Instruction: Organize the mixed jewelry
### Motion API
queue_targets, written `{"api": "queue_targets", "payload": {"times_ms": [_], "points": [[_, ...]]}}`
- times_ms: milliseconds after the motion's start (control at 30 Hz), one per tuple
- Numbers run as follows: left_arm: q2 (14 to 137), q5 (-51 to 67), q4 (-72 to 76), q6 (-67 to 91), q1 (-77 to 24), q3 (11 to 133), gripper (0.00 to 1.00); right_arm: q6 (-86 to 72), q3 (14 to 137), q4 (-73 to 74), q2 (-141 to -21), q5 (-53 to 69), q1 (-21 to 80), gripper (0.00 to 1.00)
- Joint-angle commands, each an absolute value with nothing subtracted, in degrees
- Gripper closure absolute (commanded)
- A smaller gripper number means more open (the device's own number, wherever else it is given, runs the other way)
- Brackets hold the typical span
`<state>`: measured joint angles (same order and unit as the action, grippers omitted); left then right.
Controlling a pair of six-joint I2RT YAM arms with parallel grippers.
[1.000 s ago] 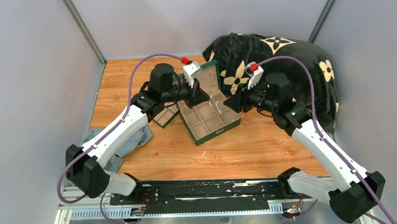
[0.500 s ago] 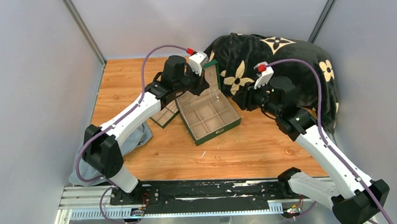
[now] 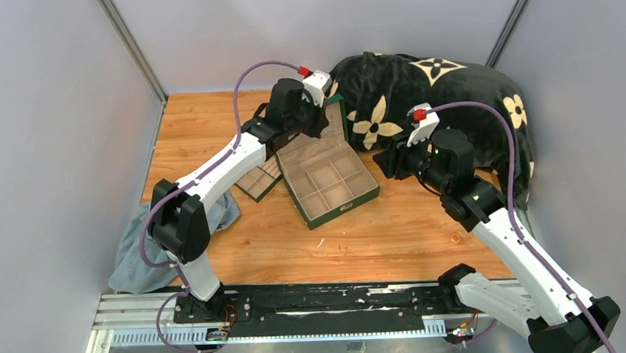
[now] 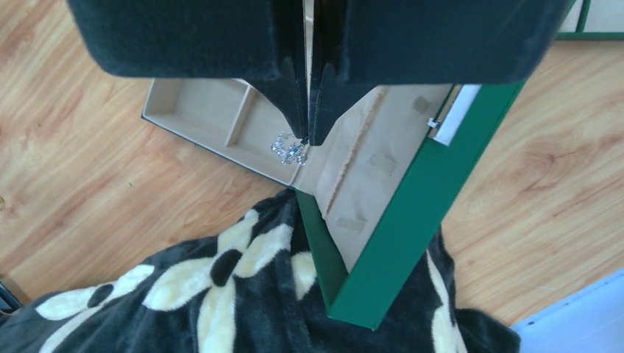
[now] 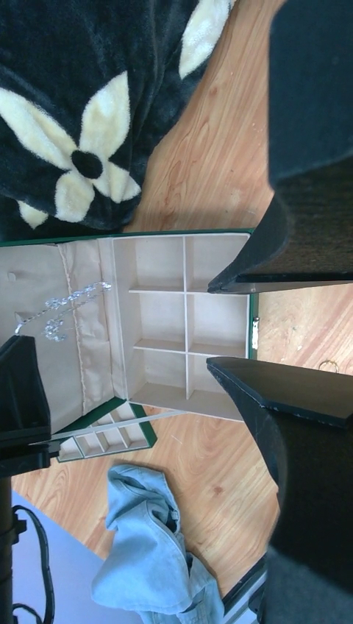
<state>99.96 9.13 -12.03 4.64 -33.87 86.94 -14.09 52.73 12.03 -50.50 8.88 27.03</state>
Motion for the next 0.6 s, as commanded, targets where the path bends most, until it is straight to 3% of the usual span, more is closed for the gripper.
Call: {"api": "queue_targets", "payload": {"times_ms": [0, 567], "points": [[101.3, 6.0, -12.5, 3.8, -33.6, 89.6, 1.0, -11.9, 52.0, 13.0, -50.3, 7.5, 27.6, 0.58], [106.5, 6.5, -11.1, 7.5, -33.7, 93.9, 1.0, -9.2, 53.0, 13.4, -51.2, 7.8, 27.2, 0.56]]}}
